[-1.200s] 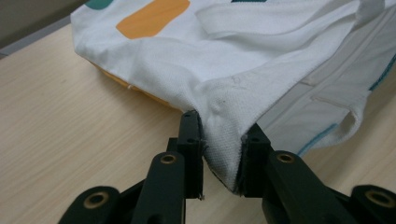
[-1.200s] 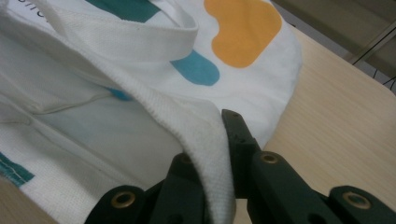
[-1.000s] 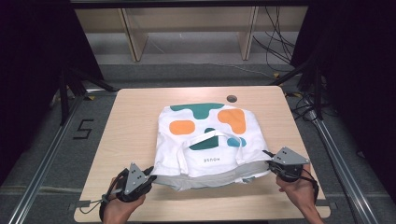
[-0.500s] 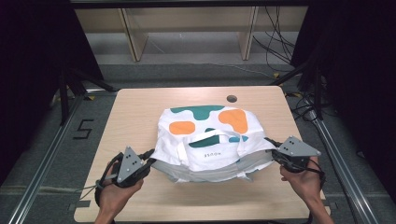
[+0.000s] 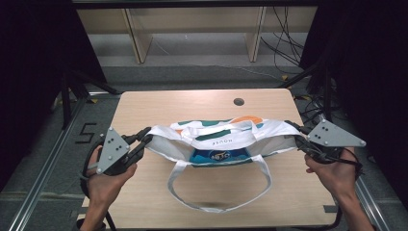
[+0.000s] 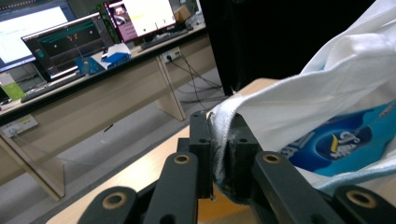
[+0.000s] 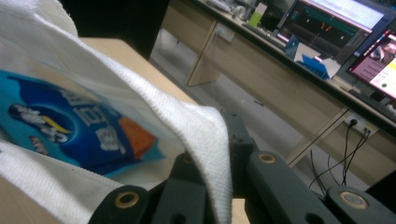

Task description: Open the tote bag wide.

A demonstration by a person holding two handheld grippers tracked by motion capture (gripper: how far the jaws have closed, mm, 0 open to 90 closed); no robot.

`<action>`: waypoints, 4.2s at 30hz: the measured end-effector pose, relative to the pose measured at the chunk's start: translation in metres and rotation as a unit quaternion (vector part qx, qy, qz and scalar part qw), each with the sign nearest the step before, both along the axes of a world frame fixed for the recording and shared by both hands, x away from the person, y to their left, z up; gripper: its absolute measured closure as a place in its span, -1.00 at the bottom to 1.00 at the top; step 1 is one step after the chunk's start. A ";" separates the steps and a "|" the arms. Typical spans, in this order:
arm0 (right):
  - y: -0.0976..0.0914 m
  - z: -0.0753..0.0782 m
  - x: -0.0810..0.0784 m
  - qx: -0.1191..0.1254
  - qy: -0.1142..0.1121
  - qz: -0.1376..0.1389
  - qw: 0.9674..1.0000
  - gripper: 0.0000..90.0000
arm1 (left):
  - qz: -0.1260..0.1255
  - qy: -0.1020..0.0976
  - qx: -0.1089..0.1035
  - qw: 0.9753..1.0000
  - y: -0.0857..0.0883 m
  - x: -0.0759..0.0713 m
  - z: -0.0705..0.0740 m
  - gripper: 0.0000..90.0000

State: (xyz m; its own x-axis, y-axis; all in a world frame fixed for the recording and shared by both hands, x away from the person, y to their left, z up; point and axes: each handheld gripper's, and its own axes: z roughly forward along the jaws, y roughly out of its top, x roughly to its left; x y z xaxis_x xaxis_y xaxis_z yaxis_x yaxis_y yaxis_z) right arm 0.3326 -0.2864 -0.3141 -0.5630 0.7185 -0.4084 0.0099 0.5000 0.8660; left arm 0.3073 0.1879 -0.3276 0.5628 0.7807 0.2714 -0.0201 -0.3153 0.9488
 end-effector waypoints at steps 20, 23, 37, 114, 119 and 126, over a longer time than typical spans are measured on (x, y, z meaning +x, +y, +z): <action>0.000 0.046 0.006 0.010 -0.014 0.009 1.000 0.97 | -0.014 -0.014 -0.028 0.999 0.008 0.020 0.045 0.88; -0.003 0.038 0.019 0.009 0.003 0.001 1.000 0.96 | -0.021 0.019 -0.035 0.999 0.011 0.032 0.032 0.87; -0.003 -0.006 0.048 -0.034 0.060 -0.026 0.997 0.96 | -0.015 0.123 -0.014 0.992 0.000 0.073 -0.039 0.81; 0.031 -0.086 0.048 0.055 0.197 0.083 0.975 0.04 | -0.061 0.208 0.015 0.976 -0.060 0.102 -0.116 -0.04; 0.061 -0.106 0.060 0.041 0.231 0.109 0.966 -0.04 | -0.067 0.211 0.033 0.975 -0.074 0.116 -0.122 0.20; 0.072 -0.114 0.063 -0.034 0.252 0.147 0.956 0.68 | -0.071 0.218 0.019 0.973 -0.074 0.133 -0.126 0.75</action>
